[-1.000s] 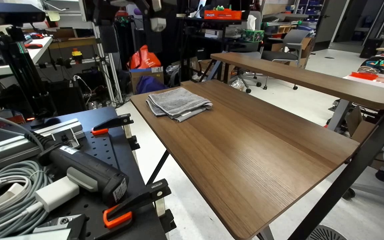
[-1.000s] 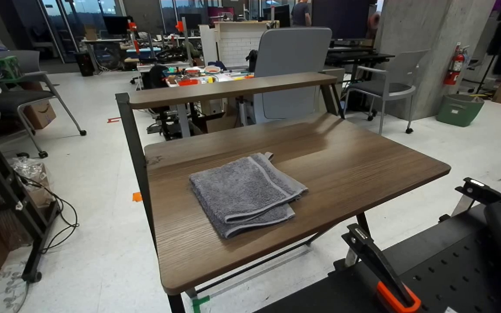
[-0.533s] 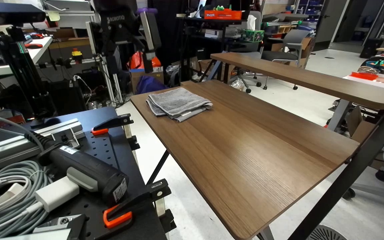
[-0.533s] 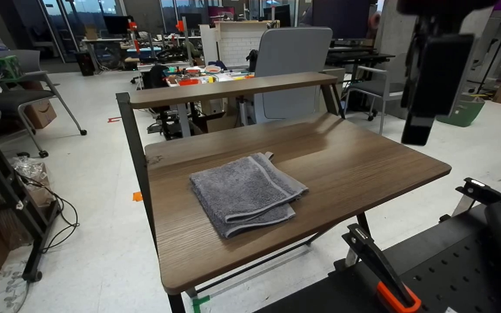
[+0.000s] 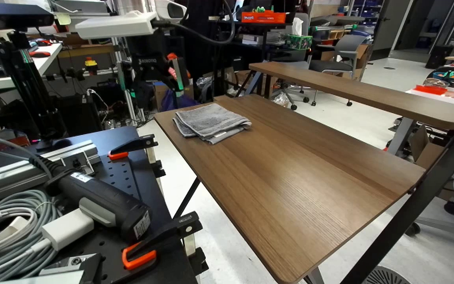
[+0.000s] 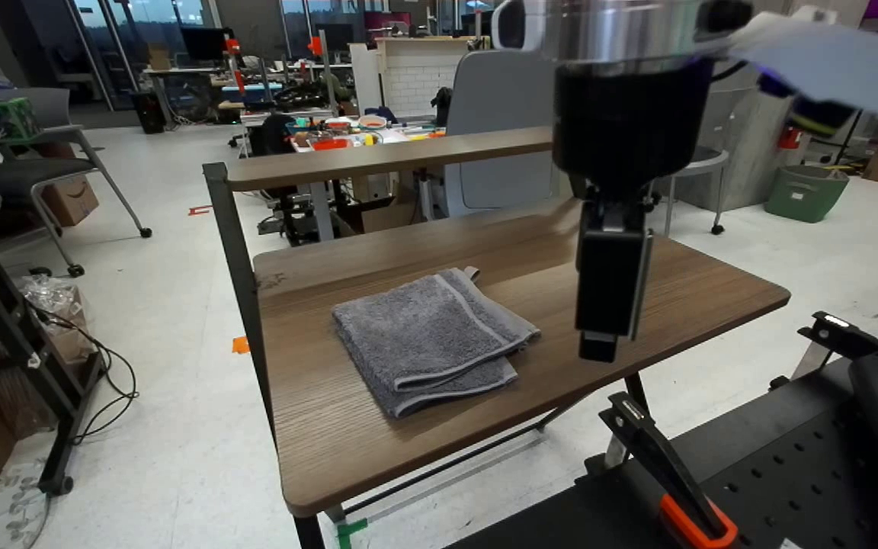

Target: Move the towel to the right

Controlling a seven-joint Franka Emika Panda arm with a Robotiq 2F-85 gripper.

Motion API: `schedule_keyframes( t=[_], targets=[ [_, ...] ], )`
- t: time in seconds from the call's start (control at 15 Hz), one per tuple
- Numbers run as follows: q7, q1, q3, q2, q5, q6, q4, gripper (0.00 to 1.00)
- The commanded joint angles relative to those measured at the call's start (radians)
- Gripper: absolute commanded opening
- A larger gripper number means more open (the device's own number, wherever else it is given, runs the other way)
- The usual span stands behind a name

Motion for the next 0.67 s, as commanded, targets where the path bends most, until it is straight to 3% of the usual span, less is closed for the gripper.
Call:
schedule_keyframes(
  t=[0.0, 0.6],
  targets=[
    [0.079, 0.021, -0.016, 0.123, -0.074, 0.046, 0.116, 1.0],
    [0.158, 0.095, -0.057, 0.383, -0.047, 0.025, 0.406, 1.0]
  ],
)
